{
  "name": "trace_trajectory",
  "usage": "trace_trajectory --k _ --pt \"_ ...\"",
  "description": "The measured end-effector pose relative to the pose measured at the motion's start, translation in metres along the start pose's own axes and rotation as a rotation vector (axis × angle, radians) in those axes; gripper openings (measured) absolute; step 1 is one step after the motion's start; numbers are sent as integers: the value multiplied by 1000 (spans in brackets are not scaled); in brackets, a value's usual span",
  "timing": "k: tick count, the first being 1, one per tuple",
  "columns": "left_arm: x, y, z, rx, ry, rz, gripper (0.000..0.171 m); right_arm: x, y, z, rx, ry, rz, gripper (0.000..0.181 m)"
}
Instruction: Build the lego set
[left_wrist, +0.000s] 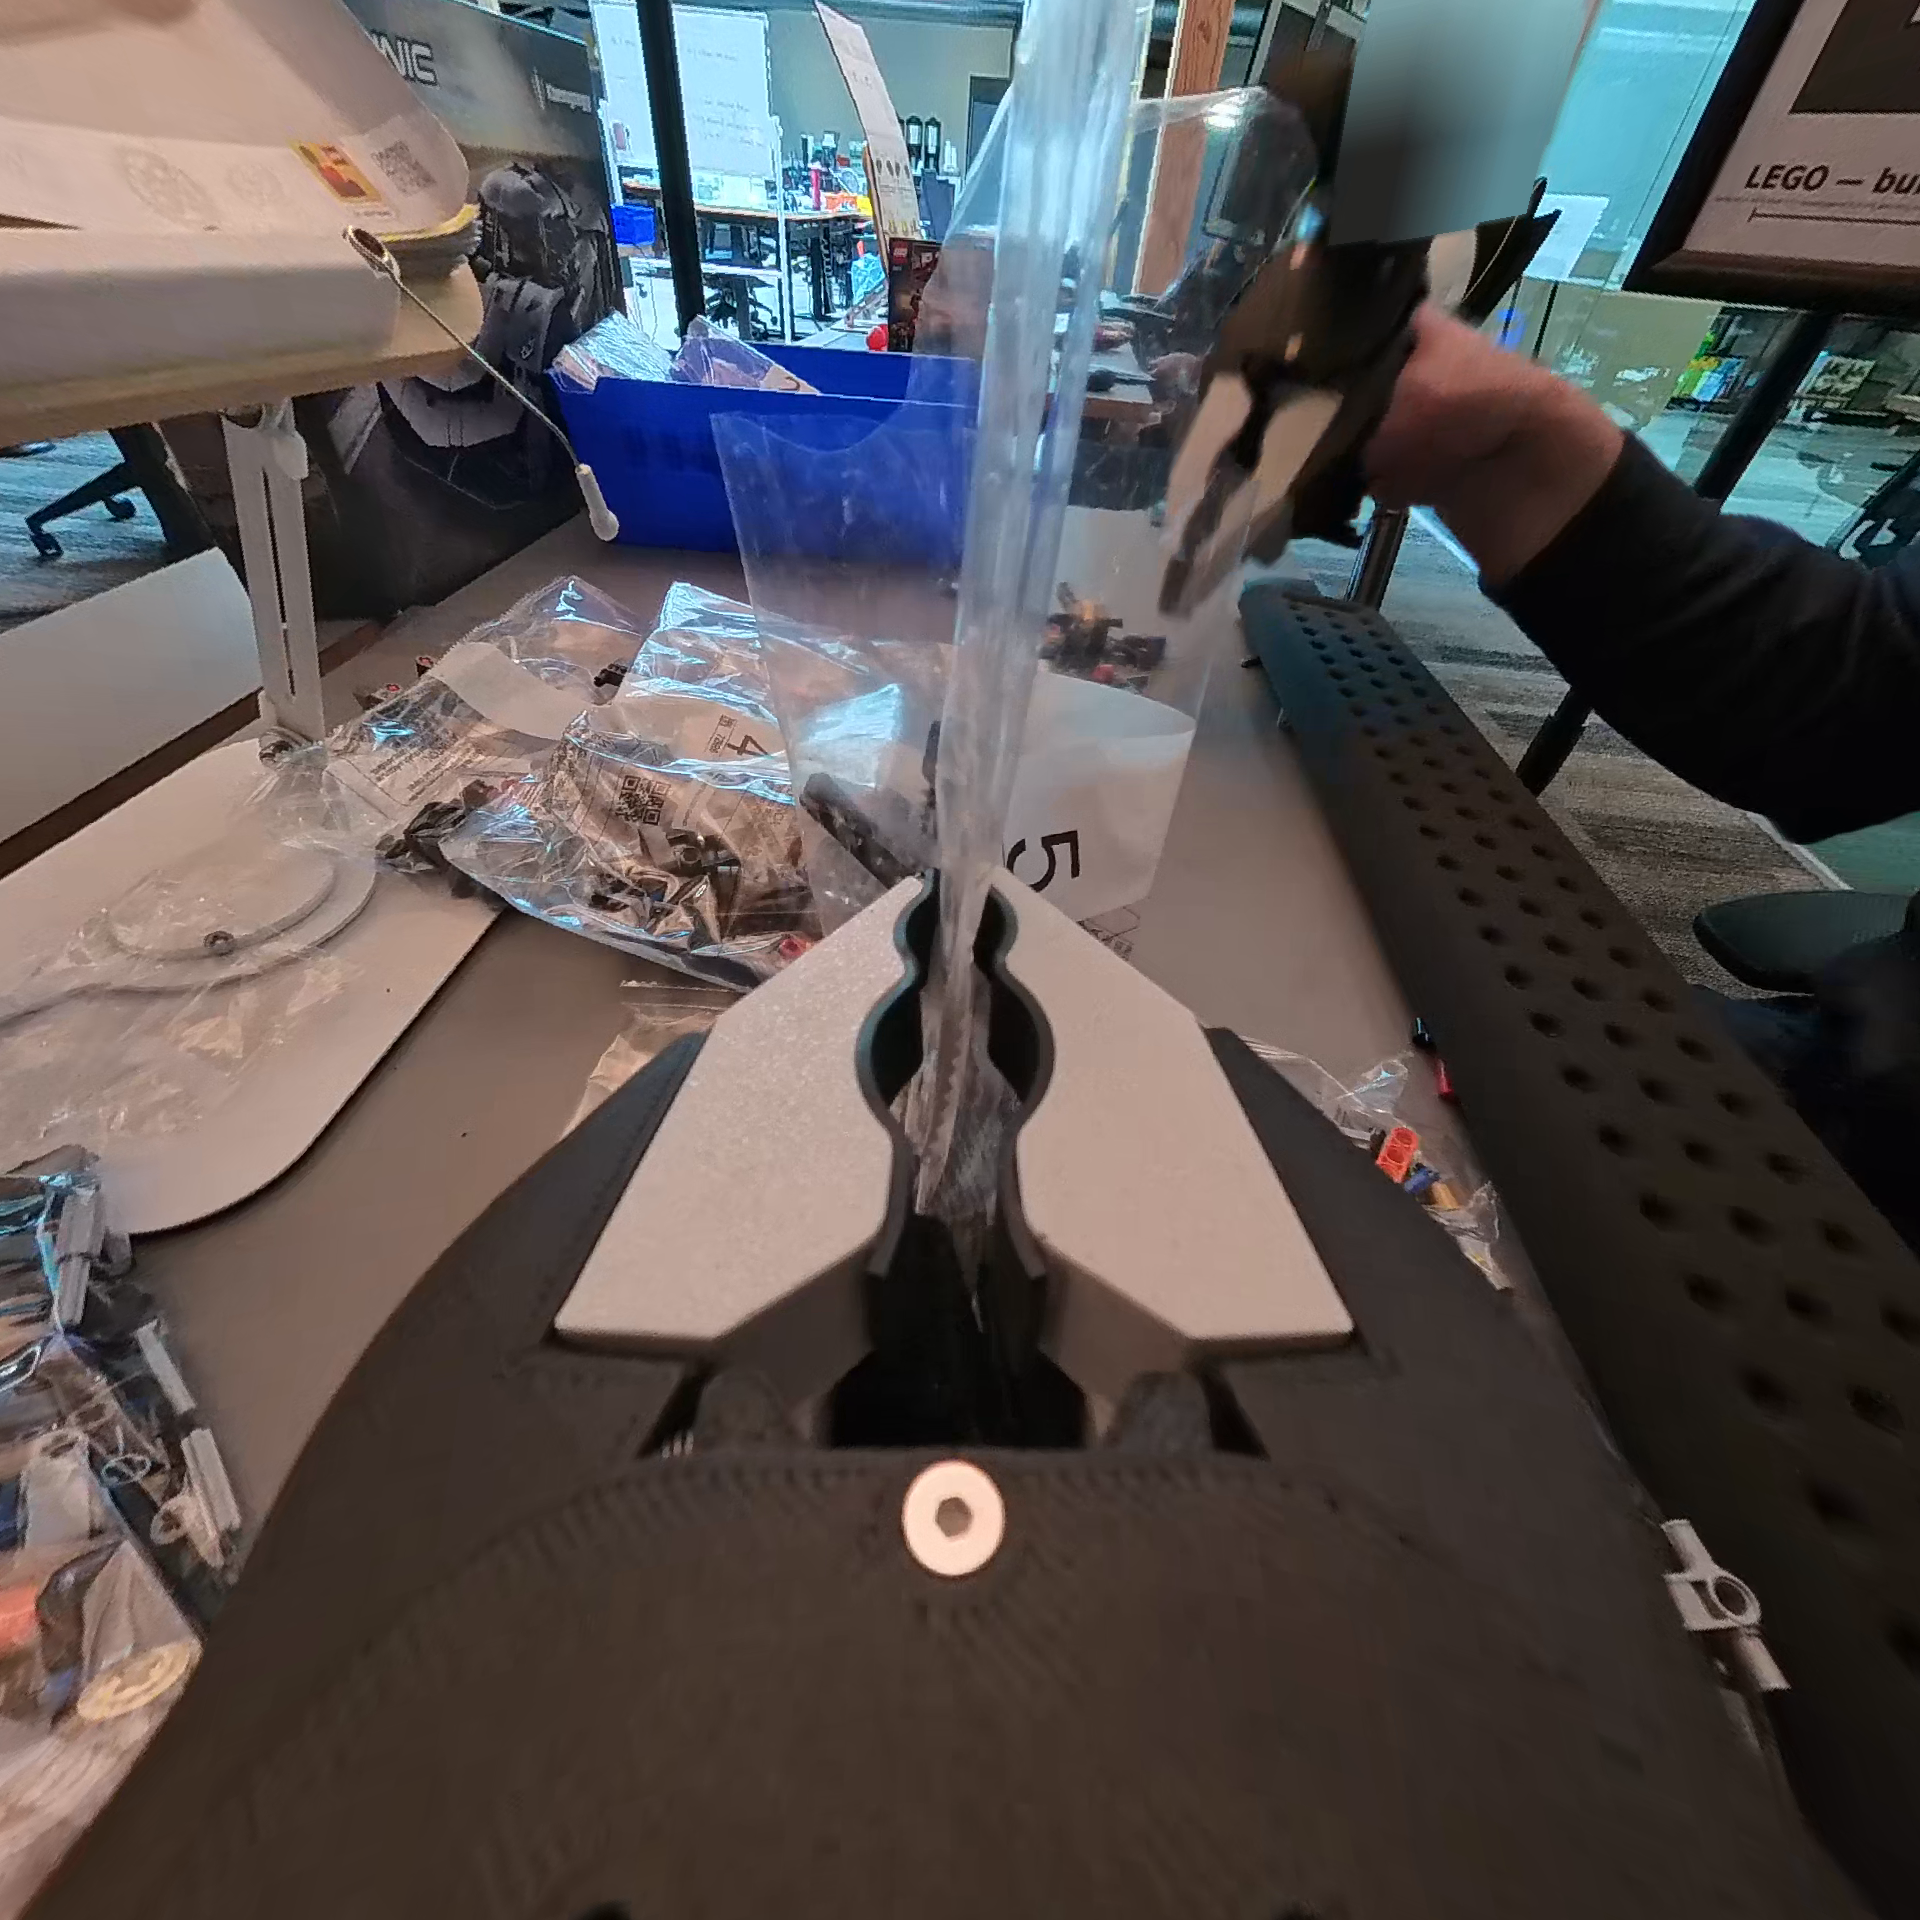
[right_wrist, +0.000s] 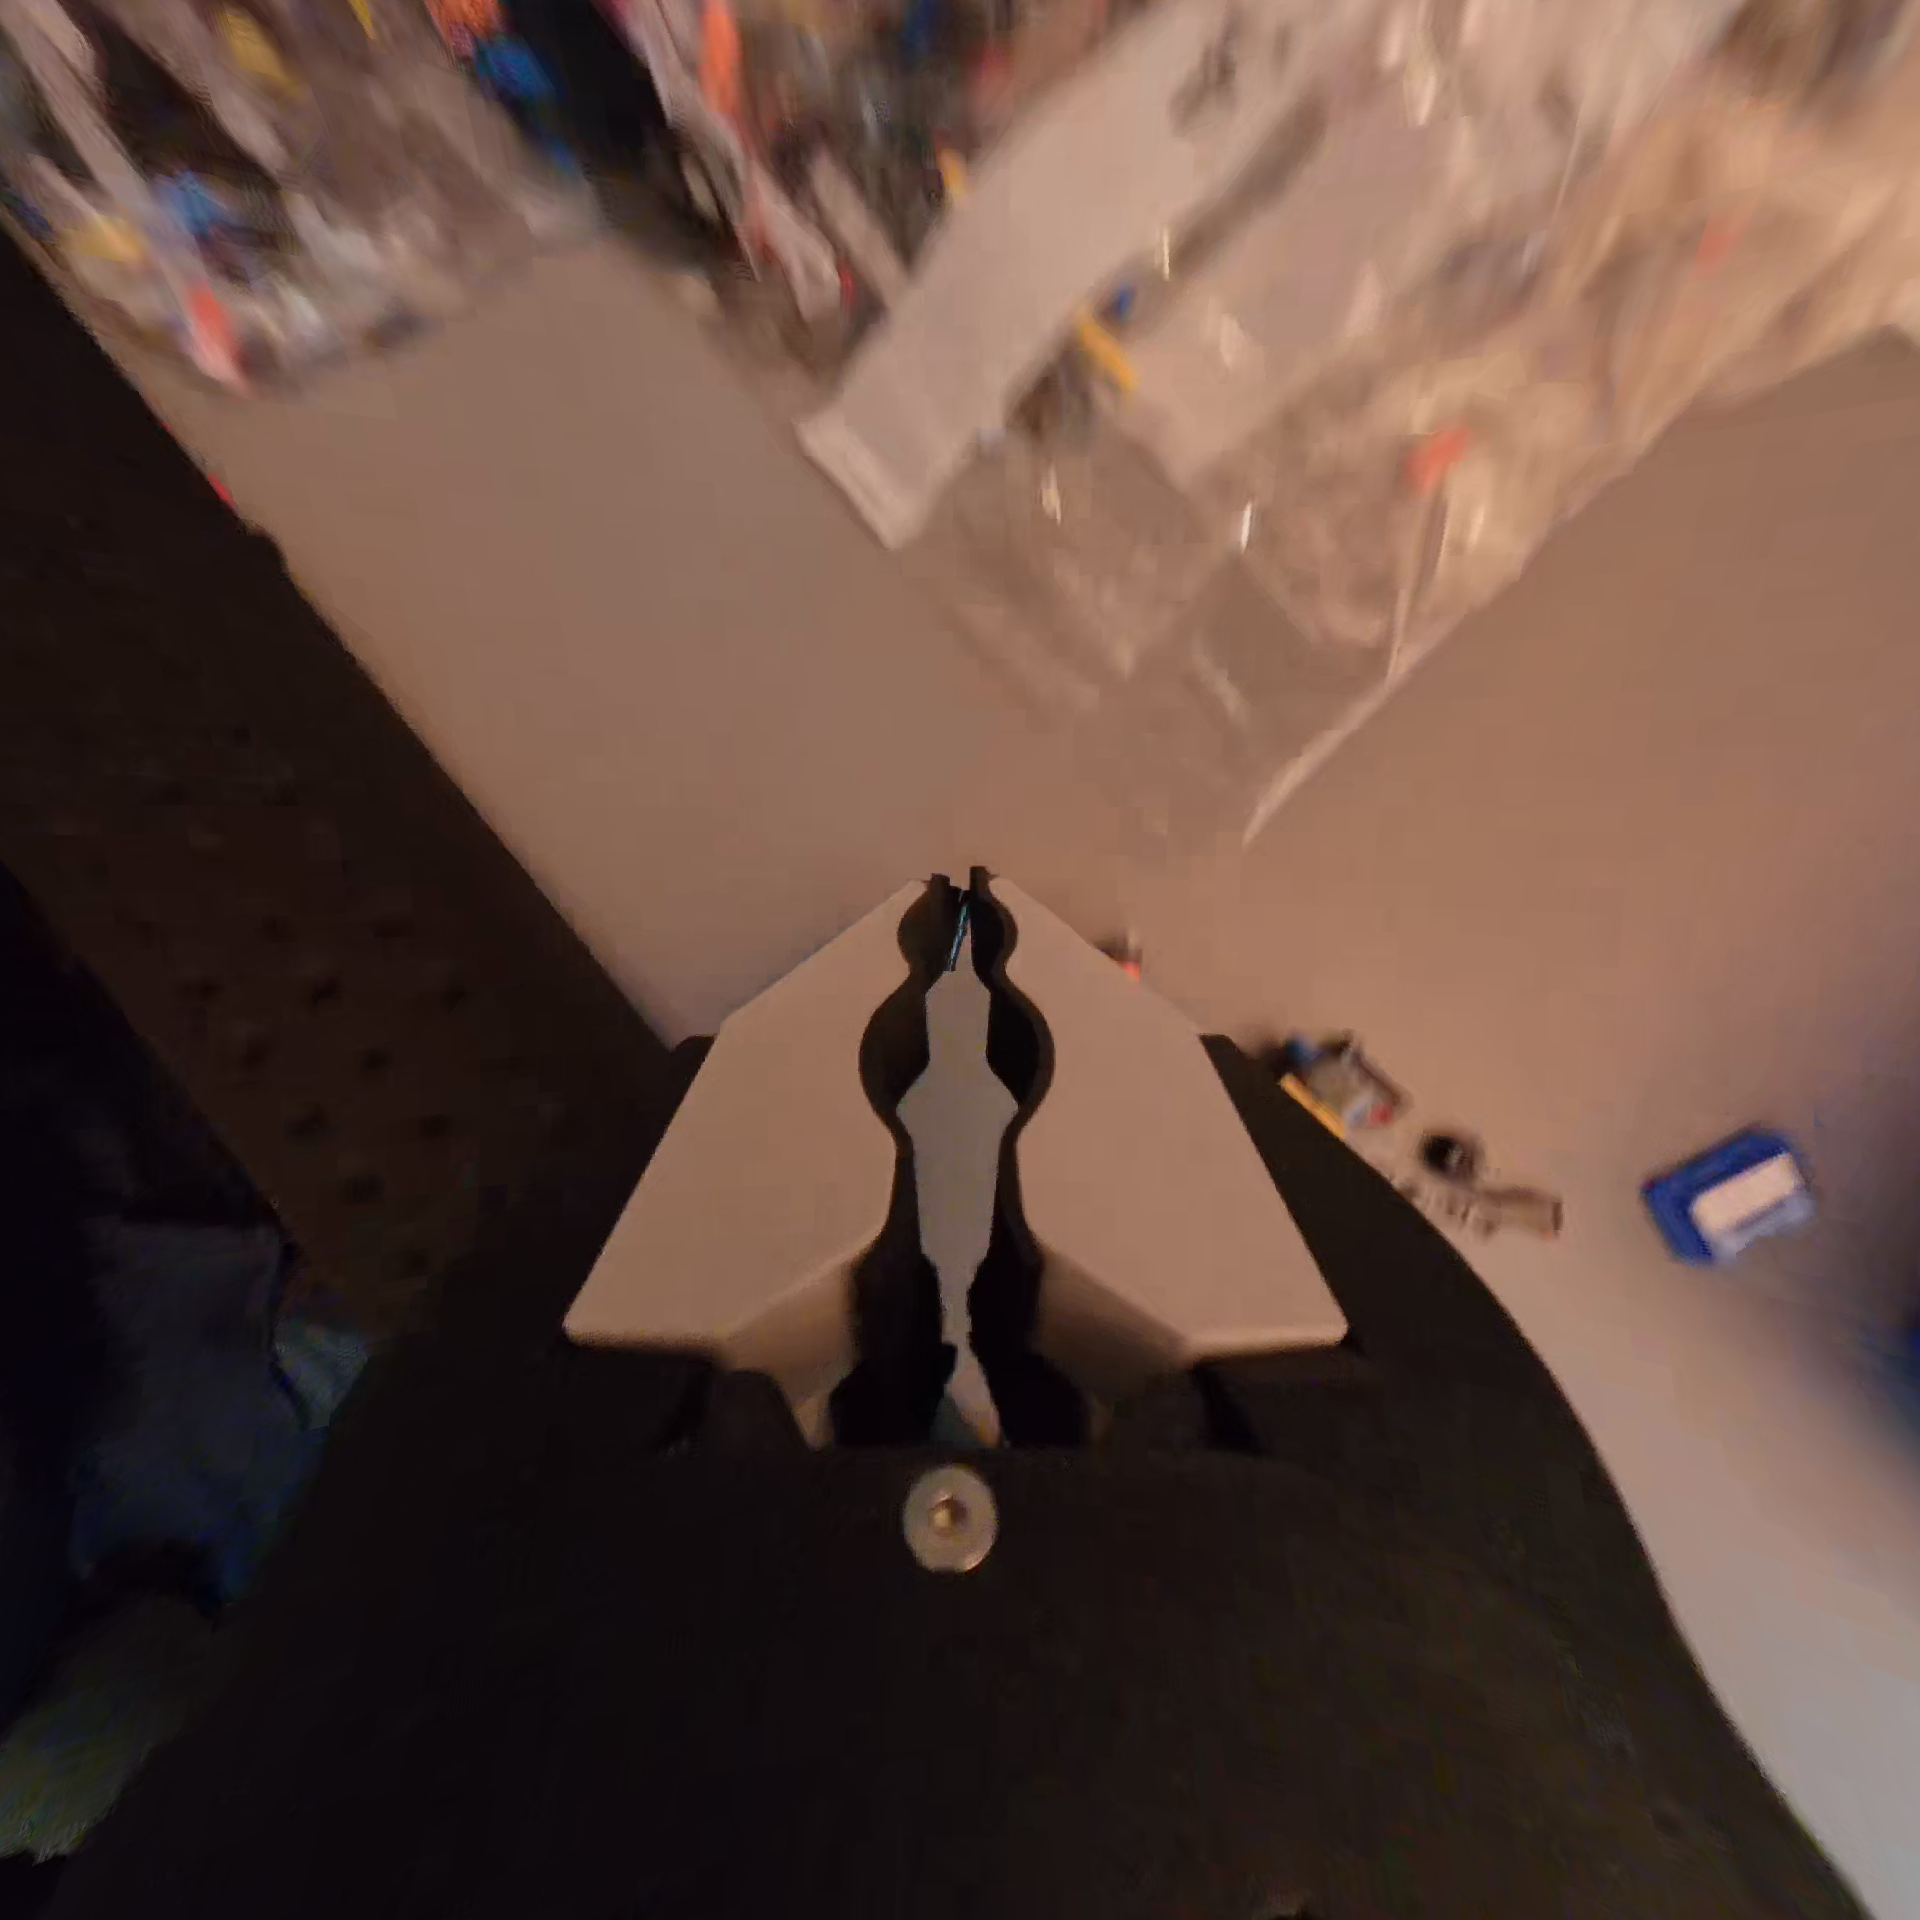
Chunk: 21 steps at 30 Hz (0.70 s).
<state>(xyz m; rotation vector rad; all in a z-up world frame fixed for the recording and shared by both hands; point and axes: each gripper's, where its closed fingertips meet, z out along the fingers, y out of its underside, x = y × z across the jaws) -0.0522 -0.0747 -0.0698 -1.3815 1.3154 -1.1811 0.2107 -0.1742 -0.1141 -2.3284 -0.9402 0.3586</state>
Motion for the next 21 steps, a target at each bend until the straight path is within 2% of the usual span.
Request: trace_trajectory --k 5,10,16,21 --pt "-2 -1 -4 12 -10 -5 4 -43 -116 -10 312 -88 -134 1" --pt "-1 -1 -4 11 -4 -4 3 -80 -204 -2 443 -120 -234 1" --pt "0 -1 -4 10 6 -1 2 -93 -254 28 449 -170 -235 1" --pt "1 -2 -3 12 11 -2 3 -88 -257 53 395 -177 -207 3"
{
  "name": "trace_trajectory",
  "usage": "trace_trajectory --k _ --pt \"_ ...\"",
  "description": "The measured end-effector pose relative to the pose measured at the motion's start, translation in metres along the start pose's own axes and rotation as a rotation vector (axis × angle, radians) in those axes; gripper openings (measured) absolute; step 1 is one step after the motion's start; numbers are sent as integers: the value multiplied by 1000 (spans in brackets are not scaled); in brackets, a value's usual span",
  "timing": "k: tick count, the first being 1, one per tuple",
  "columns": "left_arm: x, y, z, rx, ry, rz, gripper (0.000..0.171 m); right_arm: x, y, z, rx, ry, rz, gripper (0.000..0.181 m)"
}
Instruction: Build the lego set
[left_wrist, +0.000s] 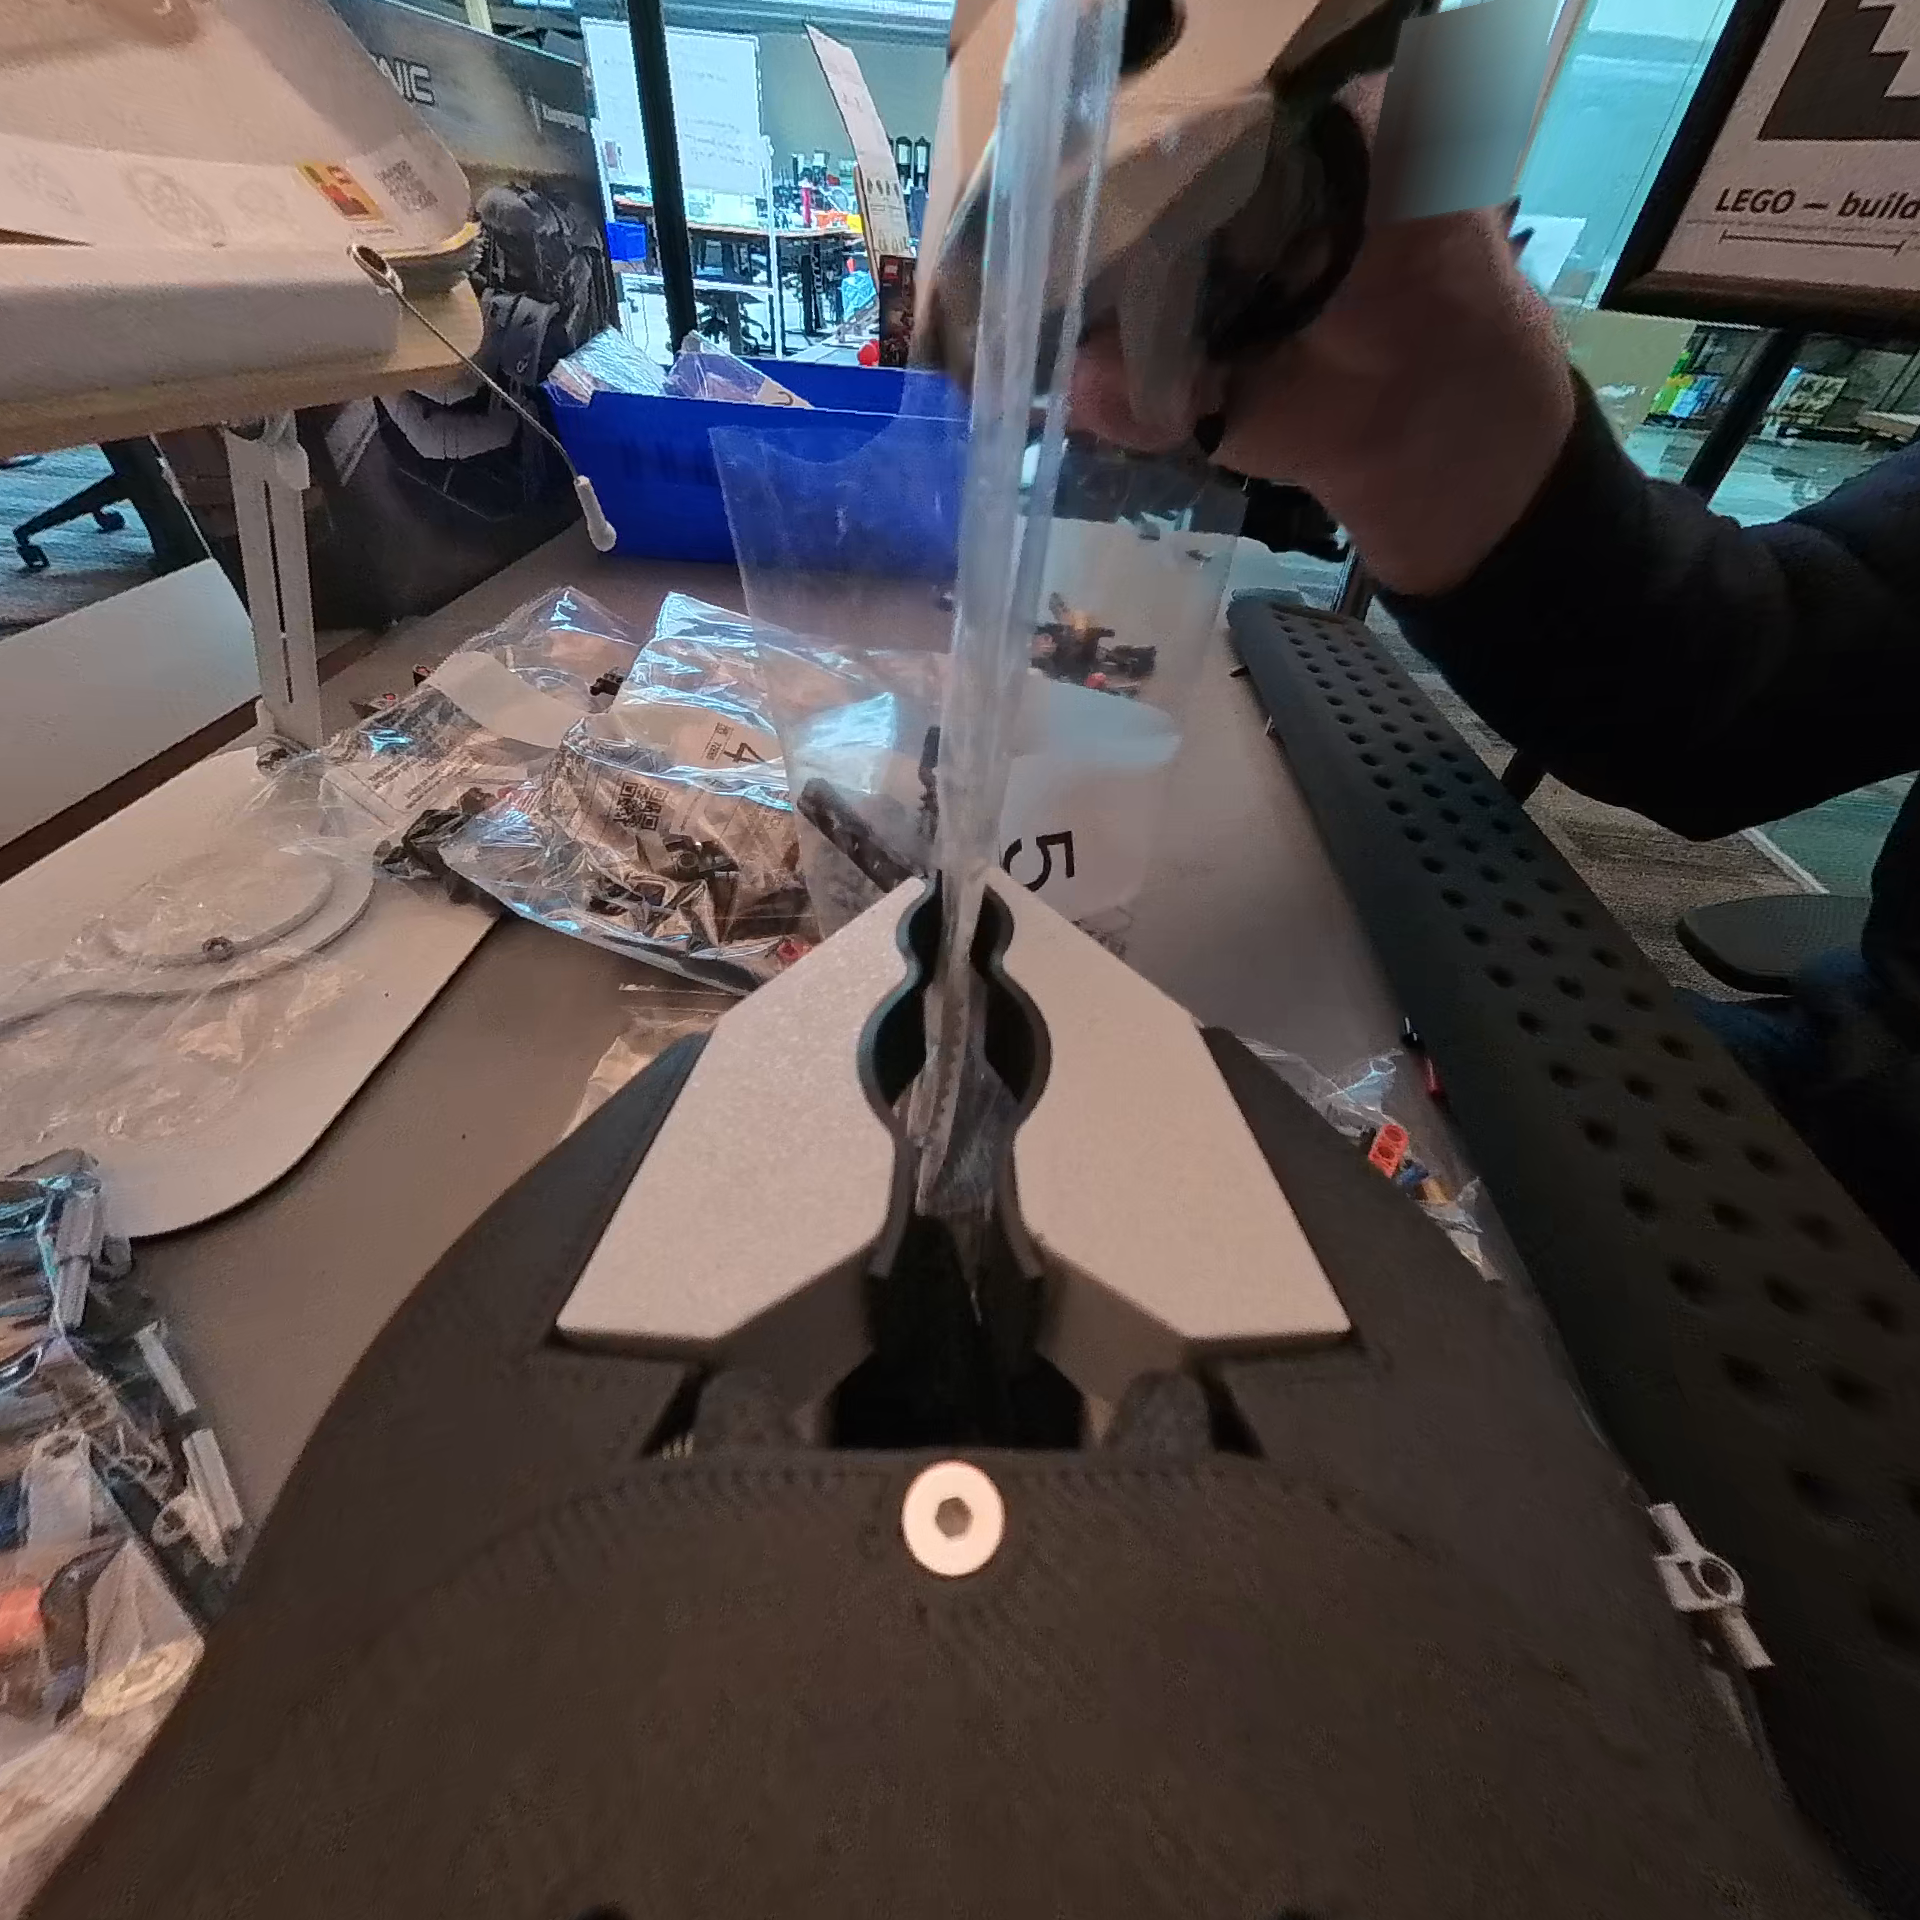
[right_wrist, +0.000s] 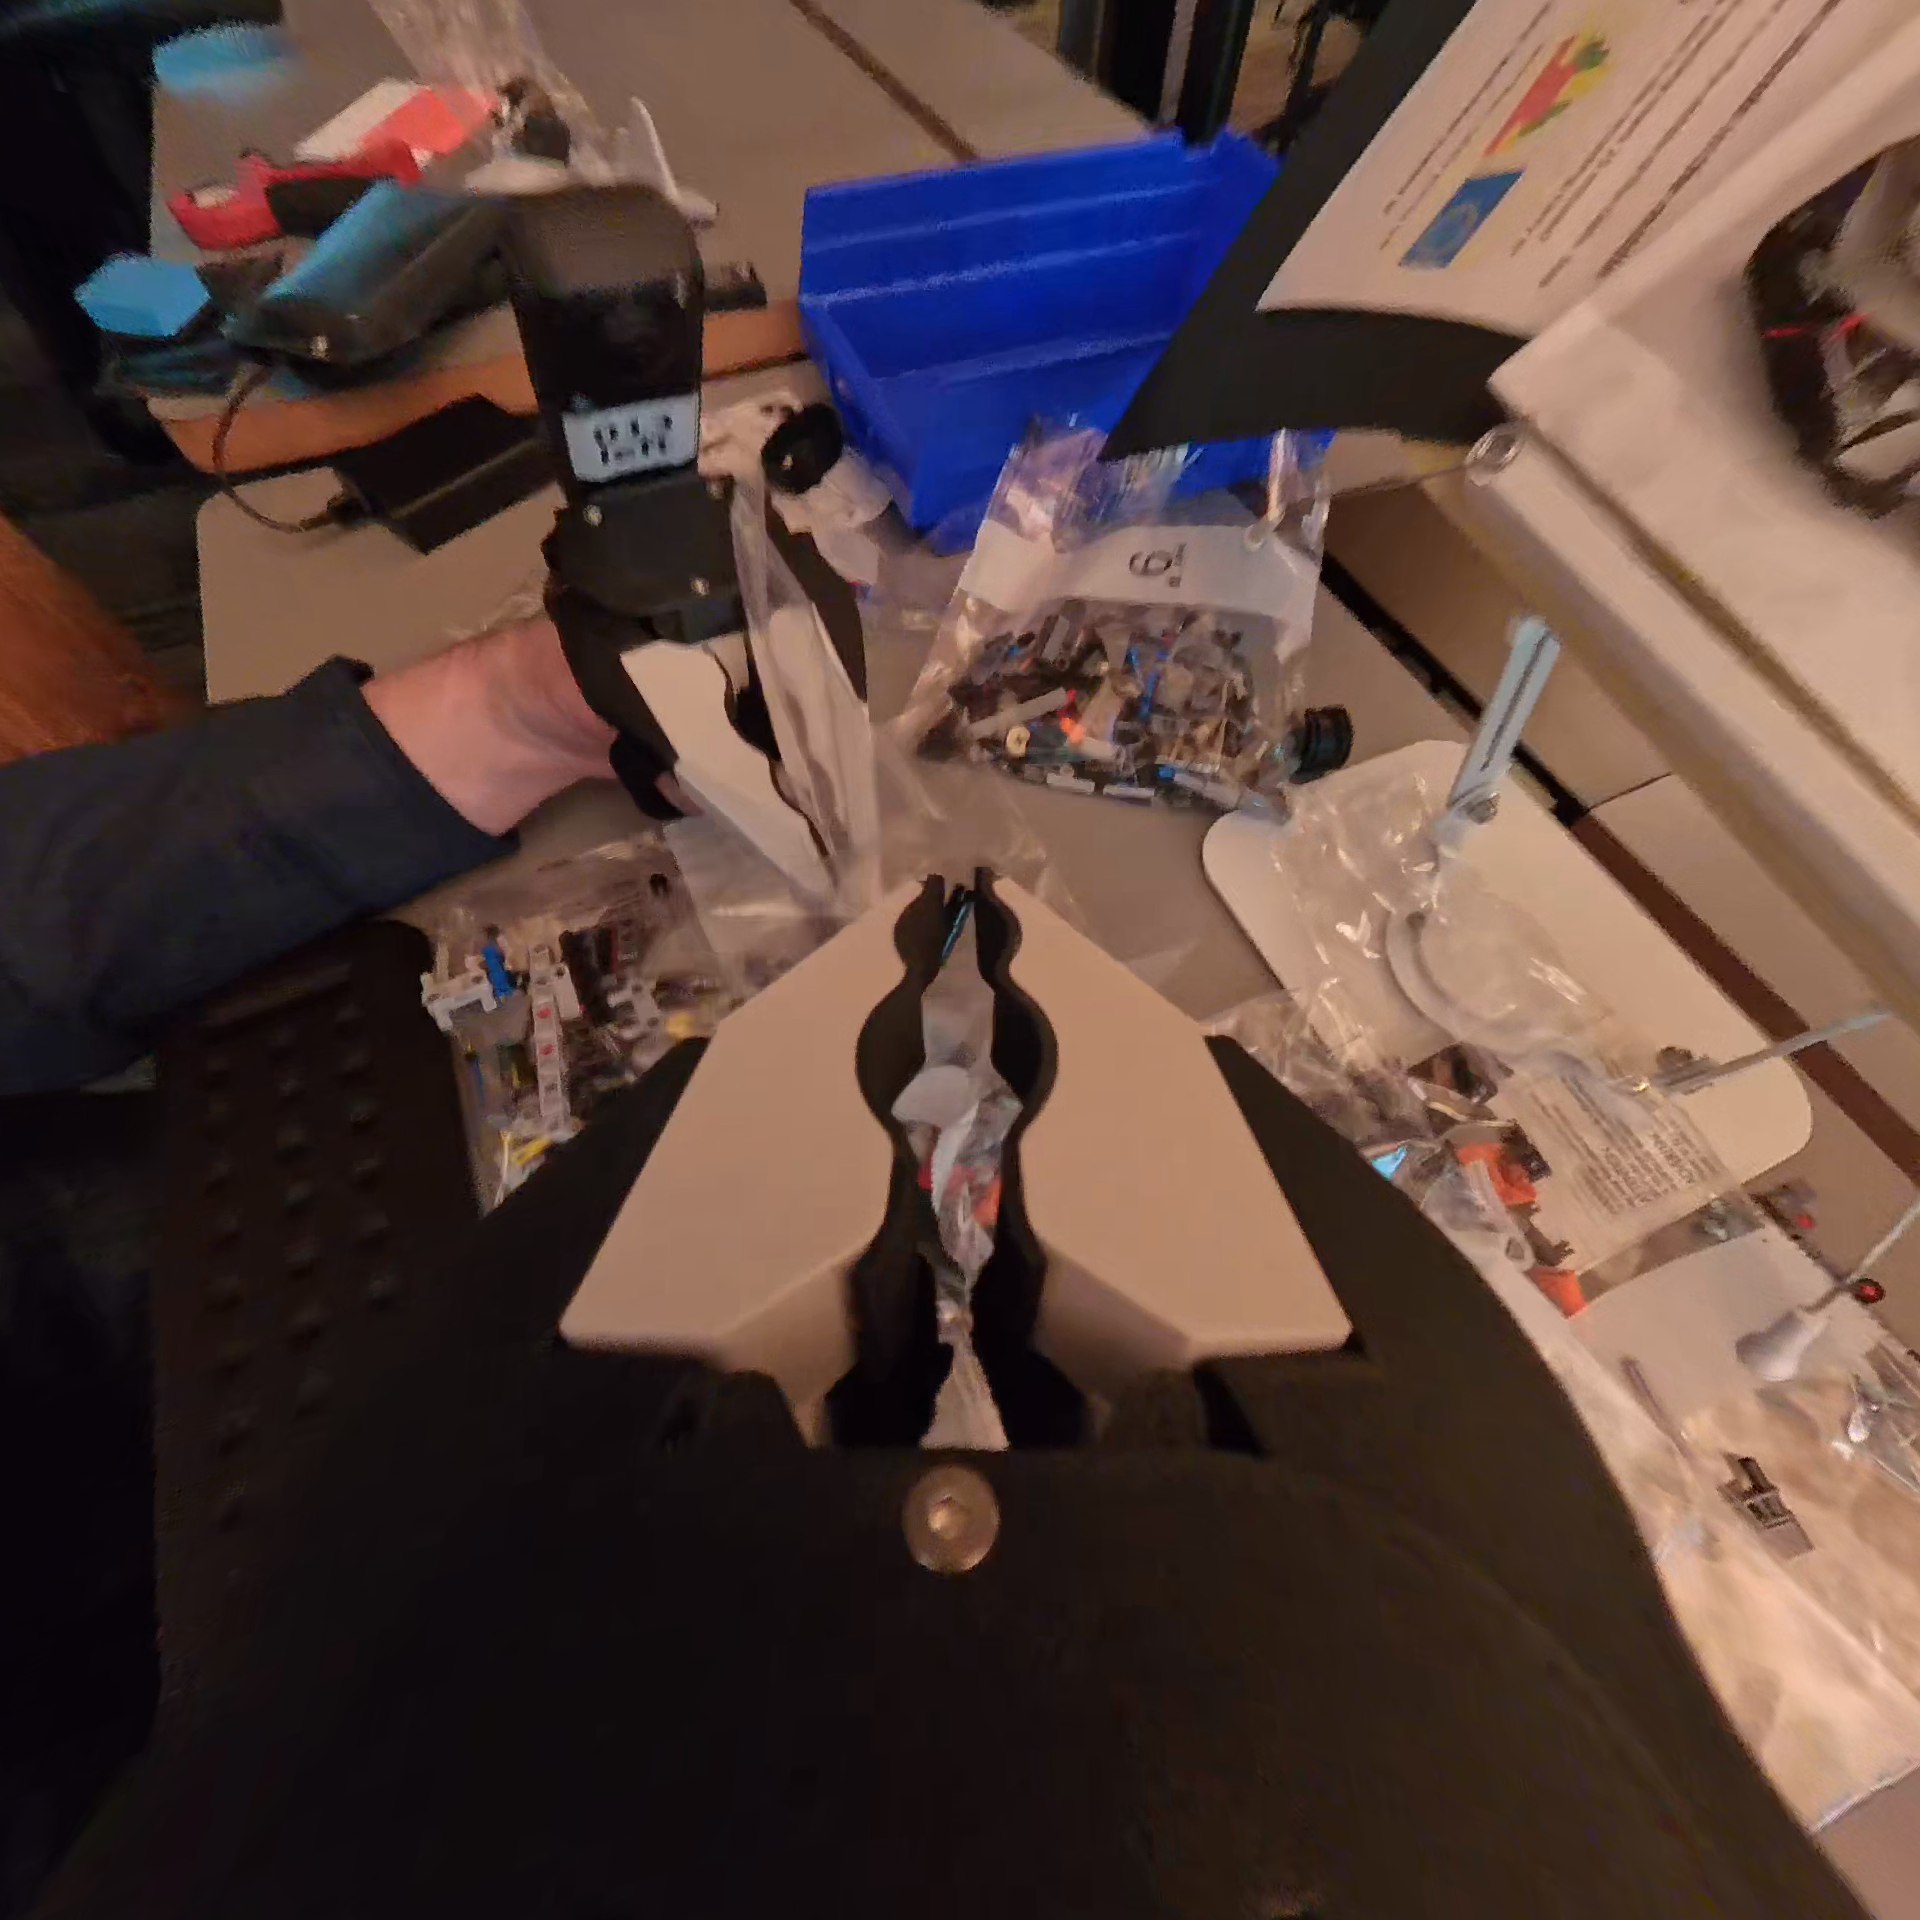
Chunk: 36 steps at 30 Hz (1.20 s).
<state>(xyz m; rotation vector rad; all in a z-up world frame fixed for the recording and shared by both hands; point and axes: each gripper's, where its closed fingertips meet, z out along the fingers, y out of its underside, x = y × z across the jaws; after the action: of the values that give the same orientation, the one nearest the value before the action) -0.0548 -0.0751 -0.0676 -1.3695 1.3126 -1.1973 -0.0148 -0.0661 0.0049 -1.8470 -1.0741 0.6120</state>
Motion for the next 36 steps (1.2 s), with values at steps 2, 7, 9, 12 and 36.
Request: trace_trajectory --k 2,7,9,12,36 --pt "0 0 0 -1 1 1 3 2 11 5 -42 4 9 10" --pt "-1 0 0 0 -2 -2 3 5 16 -2 -31 4 40 18" --pt "-1 0 0 0 -3 -2 4 11 16 -19 -10 55 27 19" --pt "-1 0 -1 1 -3 -2 4 30 36 -59 -40 184 1 20" --pt "-5 12 4 -42 -10 -25 4 95 329 -221 -537 344 542 34"
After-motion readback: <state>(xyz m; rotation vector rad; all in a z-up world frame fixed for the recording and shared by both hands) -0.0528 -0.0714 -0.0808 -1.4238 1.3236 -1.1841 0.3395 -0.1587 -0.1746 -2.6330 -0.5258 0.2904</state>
